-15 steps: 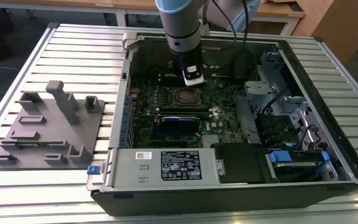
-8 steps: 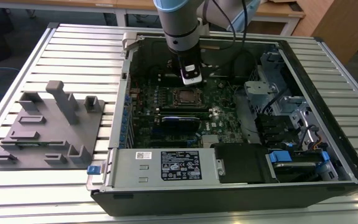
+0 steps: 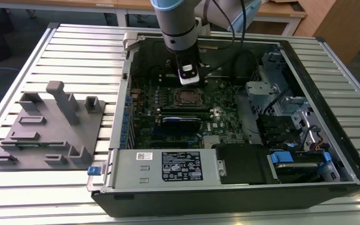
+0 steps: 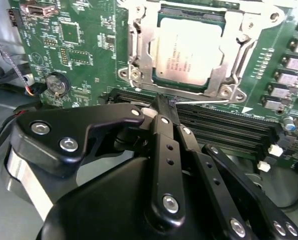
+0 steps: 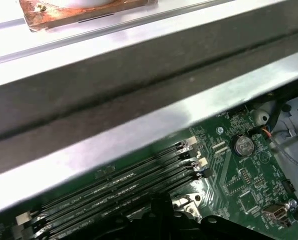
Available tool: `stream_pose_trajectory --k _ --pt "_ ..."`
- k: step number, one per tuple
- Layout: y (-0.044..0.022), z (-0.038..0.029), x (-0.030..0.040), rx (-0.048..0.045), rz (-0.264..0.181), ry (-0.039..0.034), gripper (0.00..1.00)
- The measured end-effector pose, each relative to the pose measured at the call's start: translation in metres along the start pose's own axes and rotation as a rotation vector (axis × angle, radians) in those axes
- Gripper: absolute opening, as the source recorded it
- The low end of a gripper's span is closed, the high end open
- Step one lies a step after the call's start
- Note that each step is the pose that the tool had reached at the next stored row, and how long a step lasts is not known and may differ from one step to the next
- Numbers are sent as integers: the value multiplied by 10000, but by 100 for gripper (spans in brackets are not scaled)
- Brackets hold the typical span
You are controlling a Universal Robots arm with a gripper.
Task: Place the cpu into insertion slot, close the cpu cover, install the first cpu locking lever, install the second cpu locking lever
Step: 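Install the first cpu locking lever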
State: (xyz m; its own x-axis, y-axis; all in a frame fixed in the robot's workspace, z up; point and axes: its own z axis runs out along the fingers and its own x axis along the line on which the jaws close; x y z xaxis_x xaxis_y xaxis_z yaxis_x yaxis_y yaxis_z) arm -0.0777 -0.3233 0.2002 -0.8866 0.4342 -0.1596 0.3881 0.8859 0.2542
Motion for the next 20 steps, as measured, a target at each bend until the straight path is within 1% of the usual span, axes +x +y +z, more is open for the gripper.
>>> stream_pose_trajectory --k 3,6,12,14,20 --pt "-1 -1 14 -13 53 -3 10" --pt "-2 -1 22 -48 112 3 10" --pt "-4 2 25 -46 196 -14 10" --pt "-1 11 17 -34 261 -32 10" --pt "28 41 -41 21 446 -94 10"
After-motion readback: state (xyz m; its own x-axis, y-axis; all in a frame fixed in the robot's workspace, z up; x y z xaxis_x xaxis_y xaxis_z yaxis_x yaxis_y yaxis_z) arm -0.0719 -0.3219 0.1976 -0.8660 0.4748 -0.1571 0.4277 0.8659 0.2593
